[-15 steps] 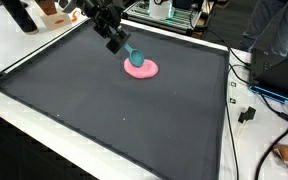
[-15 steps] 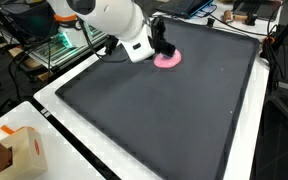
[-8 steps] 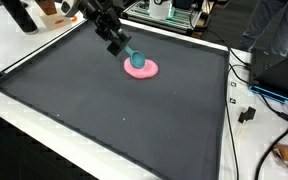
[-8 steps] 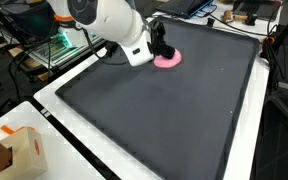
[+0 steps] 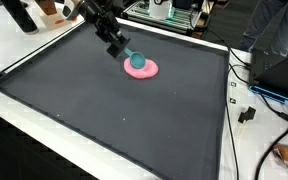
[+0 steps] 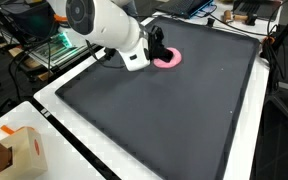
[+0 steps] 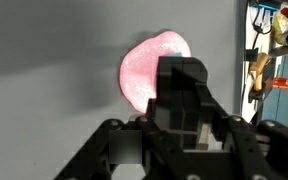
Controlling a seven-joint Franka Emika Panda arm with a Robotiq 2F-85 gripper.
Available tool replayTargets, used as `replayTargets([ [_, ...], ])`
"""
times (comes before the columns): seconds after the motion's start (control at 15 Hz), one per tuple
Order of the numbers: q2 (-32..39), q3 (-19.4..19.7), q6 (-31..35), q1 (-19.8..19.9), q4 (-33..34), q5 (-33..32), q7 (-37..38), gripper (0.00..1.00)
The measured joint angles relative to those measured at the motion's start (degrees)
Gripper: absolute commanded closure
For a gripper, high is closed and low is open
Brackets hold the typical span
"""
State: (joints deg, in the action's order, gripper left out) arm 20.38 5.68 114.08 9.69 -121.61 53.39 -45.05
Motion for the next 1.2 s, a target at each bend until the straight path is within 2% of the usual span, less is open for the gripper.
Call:
replayTargets([
  [1.2,0.37,-0.39,-0.06,0.72,-0.52,1.91,0.08,0.74],
])
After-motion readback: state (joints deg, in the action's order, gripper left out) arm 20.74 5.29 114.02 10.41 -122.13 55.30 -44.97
